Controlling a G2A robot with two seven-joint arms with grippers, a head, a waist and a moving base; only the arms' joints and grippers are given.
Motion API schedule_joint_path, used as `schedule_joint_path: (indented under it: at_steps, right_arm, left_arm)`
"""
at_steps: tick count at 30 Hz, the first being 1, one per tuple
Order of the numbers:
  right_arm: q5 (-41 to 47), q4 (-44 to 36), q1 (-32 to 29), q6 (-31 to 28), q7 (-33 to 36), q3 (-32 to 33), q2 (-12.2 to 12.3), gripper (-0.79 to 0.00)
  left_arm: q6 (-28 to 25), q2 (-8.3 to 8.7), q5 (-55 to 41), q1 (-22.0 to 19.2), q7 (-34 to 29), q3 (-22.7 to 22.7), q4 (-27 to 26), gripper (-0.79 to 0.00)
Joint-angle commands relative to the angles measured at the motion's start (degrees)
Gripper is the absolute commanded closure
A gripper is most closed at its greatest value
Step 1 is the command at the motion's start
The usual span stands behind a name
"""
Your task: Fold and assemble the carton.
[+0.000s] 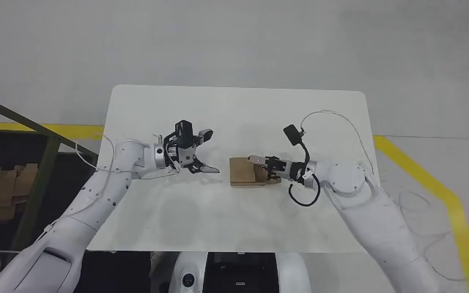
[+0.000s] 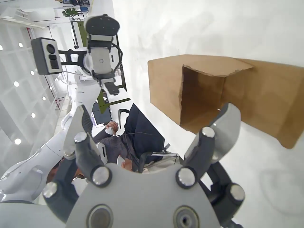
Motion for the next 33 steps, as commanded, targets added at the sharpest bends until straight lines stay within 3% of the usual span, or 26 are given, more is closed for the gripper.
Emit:
schedule_joint_path:
  at_steps: [1,13,20,33]
  right_arm:
    - [-0.54,-2.91,-2.22,-0.72,-0.03,2.98,0.69,-0.785]
    - [1.78,-7.51,-8.08,-10.19,1.41,11.32,2.31,-0.785]
    - [3.12,-8.09,-8.24,-14.69,3.18,11.80,2.53,-0.785]
    - [3.15,-8.04,-8.20,-14.79,3.23,11.74,2.53,-0.785]
  left_arm:
    - [0.00,-0.06,-0.04,0.19,-0.88,0.92,0.26,-0.785]
    - [0.20,-1.53,-1.06,-1.51,-2.39,7.74,1.88,-0.785]
    - [4.93,-2.30,5.29,-2.81,0.24,8.82,0.62,-0.785]
    - [4.93,-2.30,5.29,-2.81,0.24,8.82,0.62,-0.785]
